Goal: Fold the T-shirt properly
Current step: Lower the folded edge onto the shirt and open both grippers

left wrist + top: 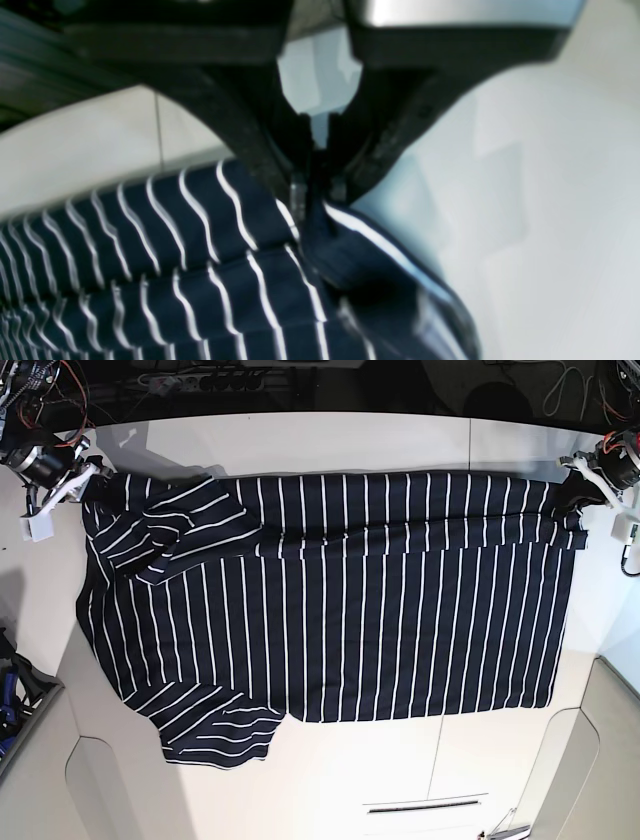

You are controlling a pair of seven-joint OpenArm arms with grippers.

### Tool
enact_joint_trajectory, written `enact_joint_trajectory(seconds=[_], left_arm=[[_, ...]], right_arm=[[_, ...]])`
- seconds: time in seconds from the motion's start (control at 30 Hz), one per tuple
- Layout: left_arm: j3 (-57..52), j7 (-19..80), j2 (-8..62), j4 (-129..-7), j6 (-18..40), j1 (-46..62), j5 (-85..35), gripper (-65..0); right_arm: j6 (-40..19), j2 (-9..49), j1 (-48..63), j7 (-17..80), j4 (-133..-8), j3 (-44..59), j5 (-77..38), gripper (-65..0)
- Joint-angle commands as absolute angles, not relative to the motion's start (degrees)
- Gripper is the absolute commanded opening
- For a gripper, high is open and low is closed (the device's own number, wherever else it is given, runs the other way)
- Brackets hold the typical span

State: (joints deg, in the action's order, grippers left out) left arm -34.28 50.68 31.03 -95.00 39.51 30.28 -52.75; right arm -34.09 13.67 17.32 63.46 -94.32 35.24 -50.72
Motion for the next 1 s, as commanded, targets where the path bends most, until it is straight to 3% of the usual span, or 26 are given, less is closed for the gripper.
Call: enact_joint_trajectory(seconds=[0.0, 0.53, 0.57, 0.67, 0.73, 0.97], left_arm=[[-35.11, 49.98, 32.05, -96.97, 40.00, 31.97, -53.39, -65.0], [-35.33, 50.33, 32.05, -100.12, 40.00, 37.32, -53.36, -65.0], [-35.33, 50.52, 32.05, -100.12, 40.00, 37.34, -53.36, -62.9], [-35.33, 51.35, 32.05, -100.12, 40.00, 37.34, -53.34, -49.8], [-35.33, 51.68, 32.05, -100.12, 39.57, 37.36, -53.34, -43.0], [-40.03, 51.42, 32.05, -100.14, 39.81, 37.45, -53.69, -42.0]], right_arm=[[-34.30, 14.59, 18.09, 63.02, -95.39, 35.73, -51.66, -65.0], [-34.30, 14.57, 22.48, 63.90, -95.42, 39.86, -51.64, -65.0], [-34.30, 14.57, 22.41, 63.90, -95.42, 39.86, -51.64, -65.0], [-34.28, 14.57, 22.44, 63.90, -95.42, 39.94, -51.44, -41.7], [-34.28, 14.59, 22.44, 63.88, -95.42, 40.38, -51.44, -32.6], [-34.30, 14.66, 22.24, 62.70, -95.44, 48.64, -52.66, -30.9]])
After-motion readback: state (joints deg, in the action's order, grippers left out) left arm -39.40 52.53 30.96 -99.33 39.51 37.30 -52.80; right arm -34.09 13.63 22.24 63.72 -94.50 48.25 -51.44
